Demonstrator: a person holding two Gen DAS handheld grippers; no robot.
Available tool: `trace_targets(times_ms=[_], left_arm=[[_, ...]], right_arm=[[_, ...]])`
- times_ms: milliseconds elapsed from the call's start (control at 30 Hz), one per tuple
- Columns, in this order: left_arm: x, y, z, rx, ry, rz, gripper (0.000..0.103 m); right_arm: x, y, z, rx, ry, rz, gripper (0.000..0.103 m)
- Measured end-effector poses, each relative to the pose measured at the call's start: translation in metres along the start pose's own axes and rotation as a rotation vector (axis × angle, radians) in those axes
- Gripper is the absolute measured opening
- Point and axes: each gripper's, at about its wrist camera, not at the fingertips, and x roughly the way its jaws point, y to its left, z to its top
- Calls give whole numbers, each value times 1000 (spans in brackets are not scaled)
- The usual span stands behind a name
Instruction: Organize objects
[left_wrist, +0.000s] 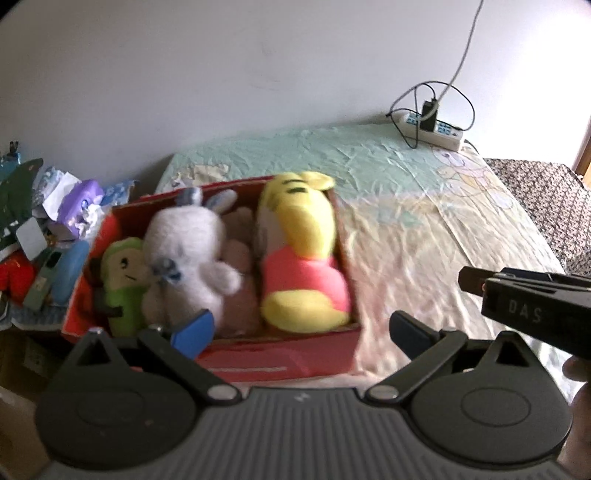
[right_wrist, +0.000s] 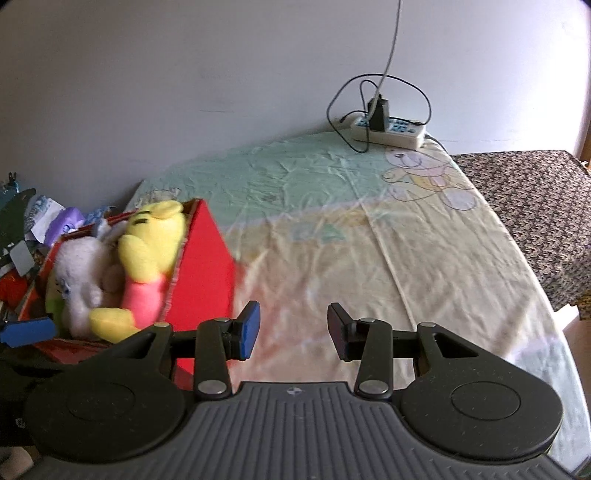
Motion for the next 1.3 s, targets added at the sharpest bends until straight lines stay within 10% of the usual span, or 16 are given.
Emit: trace_targets(times_ms=[667,1300], left_arm=[[5,-64,-19,3,102,68,101],[-9,25,-30,-92,119,128,101]], right_arm=[[9,-40,-13,-32,72,11,54],[-4,60,-13,-116,70,39,70]])
